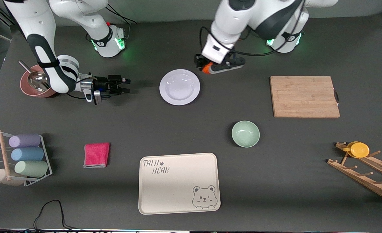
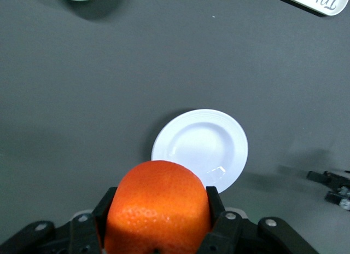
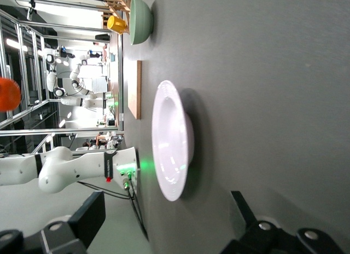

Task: Place orange and plate with both arms
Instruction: 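Carry the orange over the white plate while the right gripper approaches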

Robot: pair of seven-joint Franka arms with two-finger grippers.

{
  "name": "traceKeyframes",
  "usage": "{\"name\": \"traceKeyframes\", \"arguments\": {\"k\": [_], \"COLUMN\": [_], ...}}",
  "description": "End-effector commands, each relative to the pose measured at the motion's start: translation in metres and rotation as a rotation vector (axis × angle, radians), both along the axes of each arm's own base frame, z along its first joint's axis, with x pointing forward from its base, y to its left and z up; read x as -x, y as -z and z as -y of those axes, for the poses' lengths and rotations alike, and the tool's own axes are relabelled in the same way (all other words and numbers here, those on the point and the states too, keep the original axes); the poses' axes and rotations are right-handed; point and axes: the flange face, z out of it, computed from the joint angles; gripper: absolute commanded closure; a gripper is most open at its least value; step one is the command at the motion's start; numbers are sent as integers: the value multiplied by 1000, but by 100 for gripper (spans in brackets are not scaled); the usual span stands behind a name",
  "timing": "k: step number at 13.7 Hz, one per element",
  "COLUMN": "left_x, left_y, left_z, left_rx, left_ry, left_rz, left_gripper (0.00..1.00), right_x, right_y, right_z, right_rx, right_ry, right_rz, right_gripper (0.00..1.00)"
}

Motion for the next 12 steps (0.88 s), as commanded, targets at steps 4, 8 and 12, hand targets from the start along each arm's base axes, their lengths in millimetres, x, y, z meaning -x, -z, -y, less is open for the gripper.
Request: {"name": "traceKeyframes", "arguments": {"k": [4,8,12], "left_x": [40,49,50], "left_y": [85,143,200], "left_z": [94,141,153], "left_rx": [-140,-175,-226], "left_ry": [-82,-72,-8], "left_rz": [82,83,85], "left_gripper": [100,100,100], "right_x": [12,17,17], "right_y": [36,43,43], "right_z": [-9,-8,-8], "right_rx": [1,7,6], "right_ry": [15,19,18], "right_rz": [-2,-35,-39], "right_gripper": [0,0,35]}}
